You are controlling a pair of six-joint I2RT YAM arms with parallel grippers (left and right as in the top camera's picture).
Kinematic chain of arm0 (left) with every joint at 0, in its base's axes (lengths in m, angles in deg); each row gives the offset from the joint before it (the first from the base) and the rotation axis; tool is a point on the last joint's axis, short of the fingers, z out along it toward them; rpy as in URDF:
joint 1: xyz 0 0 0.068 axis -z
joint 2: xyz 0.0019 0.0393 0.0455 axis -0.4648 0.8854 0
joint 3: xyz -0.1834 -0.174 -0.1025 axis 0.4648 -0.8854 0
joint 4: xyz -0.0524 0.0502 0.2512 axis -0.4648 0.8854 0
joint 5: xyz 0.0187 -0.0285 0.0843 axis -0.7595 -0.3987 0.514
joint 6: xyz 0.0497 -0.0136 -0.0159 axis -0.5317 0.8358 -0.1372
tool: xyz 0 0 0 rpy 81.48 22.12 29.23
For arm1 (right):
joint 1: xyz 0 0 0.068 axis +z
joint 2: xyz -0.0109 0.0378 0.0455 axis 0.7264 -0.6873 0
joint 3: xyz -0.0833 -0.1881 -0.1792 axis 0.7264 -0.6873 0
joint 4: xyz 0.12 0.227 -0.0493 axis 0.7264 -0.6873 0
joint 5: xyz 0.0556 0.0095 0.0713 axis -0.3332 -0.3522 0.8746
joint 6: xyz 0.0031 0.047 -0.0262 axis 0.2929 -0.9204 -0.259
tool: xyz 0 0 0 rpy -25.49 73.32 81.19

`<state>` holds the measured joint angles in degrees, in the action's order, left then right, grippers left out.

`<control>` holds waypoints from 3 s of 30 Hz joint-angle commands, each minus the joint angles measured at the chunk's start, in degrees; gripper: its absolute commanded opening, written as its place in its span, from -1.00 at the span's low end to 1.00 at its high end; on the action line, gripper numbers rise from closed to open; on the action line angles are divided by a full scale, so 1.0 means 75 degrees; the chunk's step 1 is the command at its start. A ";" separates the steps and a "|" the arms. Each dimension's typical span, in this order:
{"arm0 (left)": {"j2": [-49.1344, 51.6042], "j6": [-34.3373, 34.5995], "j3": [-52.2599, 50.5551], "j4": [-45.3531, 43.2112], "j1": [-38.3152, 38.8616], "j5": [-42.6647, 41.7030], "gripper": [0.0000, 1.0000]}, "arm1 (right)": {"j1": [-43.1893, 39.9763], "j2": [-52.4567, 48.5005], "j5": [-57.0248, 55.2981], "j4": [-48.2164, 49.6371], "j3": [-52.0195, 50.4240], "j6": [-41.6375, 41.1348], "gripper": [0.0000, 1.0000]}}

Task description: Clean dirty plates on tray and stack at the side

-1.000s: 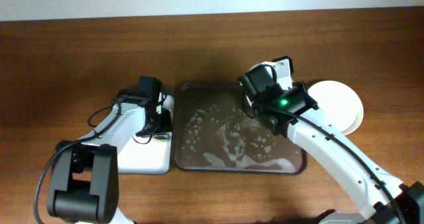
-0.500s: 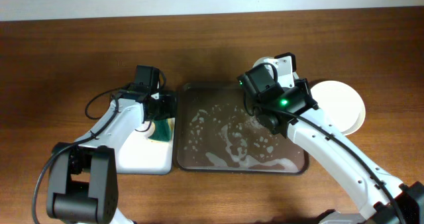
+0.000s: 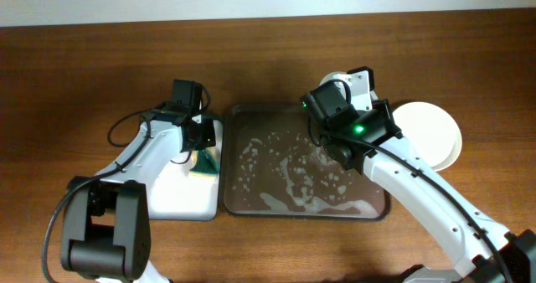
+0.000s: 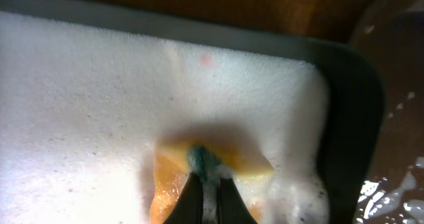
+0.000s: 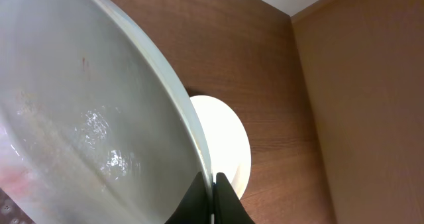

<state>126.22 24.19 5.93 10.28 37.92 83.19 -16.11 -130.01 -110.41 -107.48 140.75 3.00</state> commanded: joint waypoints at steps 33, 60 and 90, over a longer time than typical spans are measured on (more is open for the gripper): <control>-0.0070 -0.0335 0.0909 0.1766 0.0015 -0.0003 0.99 | -0.7758 -0.0901 0.8361 0.0580 -0.0221 -0.0699 0.23; -0.5106 0.0472 -0.1647 0.2725 0.0472 -0.0245 0.94 | -0.3815 0.4753 0.8242 -0.0924 -0.2489 0.1448 0.97; -0.9629 0.0705 -0.2748 0.2157 0.0796 0.0286 0.99 | -0.3308 1.0582 0.8151 0.2127 -0.5141 0.1507 0.98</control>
<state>54.22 28.91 -14.29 26.59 43.71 84.54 -41.48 -56.83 -49.28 -97.08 110.04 14.56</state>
